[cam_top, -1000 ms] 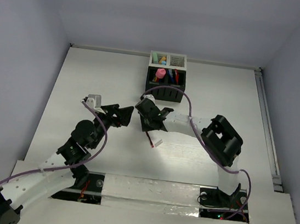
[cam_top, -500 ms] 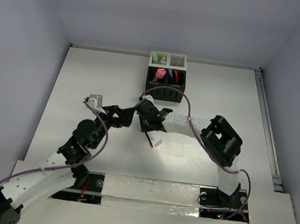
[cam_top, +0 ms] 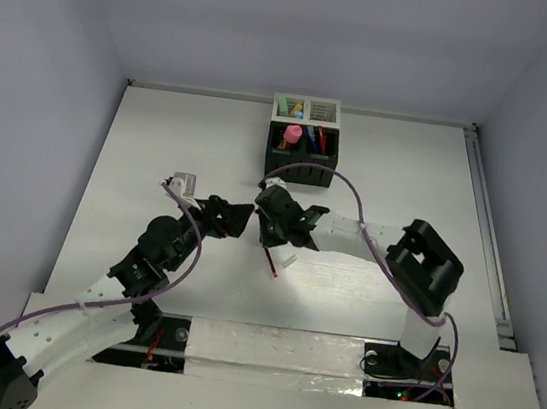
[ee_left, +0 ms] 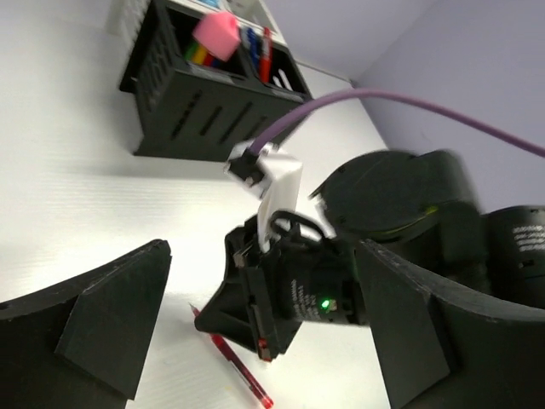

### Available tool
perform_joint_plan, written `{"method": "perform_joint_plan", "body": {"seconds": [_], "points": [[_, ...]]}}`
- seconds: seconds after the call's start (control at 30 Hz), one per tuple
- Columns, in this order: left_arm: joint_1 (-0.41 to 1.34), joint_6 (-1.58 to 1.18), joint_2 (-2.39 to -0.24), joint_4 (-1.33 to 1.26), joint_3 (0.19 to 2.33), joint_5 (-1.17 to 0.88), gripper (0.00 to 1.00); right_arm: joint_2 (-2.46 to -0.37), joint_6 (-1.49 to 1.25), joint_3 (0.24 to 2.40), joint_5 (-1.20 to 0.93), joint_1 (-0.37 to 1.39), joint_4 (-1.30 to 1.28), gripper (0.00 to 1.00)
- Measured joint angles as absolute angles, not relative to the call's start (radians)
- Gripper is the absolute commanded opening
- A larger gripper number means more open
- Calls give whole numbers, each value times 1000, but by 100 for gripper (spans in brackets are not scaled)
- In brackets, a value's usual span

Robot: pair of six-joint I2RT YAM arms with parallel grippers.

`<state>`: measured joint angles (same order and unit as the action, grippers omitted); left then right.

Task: Sort the stationery into containers
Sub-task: Pick up the pen from the center of the board, then move the pen to the center of the board.

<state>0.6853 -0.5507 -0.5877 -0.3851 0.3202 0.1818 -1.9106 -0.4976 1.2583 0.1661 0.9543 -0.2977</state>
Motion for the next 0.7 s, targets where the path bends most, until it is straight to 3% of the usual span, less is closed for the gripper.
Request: {"method": "perform_joint_plan", "body": {"seconds": [0.07,0.13,0.17,0.4,0.63,0.7], "points": [[685,-568,-588,-385,320,144,66,-1842,-501,1210,150,949,-253,0],[685,-582,-589,-385,320,104,59,-1761,-501,1169,143,935,-198,0],[685,-591,-593,-386,320,83,51,-1721,-501,1149,142,929,-162,0],[685,-640,-709,-435,320,-60,51,-1497,-503,1076,145,910,109,0],[685,-664,-851,-537,320,-161,51,-1464,-531,986,138,910,282,0],[685,-668,-876,-559,320,-176,46,-1459,-537,963,134,910,302,0]]}}
